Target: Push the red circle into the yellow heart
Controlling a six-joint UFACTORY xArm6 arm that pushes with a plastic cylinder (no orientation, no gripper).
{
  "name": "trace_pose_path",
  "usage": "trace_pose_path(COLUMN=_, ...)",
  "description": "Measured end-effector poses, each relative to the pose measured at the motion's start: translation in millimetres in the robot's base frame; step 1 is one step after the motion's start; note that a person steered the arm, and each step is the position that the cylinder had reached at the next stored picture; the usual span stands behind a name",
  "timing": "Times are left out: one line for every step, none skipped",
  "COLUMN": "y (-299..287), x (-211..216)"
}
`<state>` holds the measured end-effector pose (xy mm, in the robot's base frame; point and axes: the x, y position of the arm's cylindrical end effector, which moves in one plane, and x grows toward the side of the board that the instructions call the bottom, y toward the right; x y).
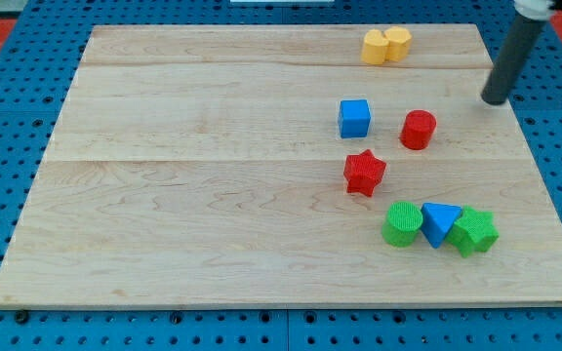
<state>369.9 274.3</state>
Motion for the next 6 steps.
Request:
trace_pose_path(y=-28.2, x=60.9)
trace_pose_path(y=-87.3, x=79.2)
trace_pose_path(y=-136.3, x=75.3)
trace_pose_path(y=-145.6, x=82.5)
trace_pose_path(y=-145.6, x=106.9)
trace_pose_path(y=-149.1, x=122.6)
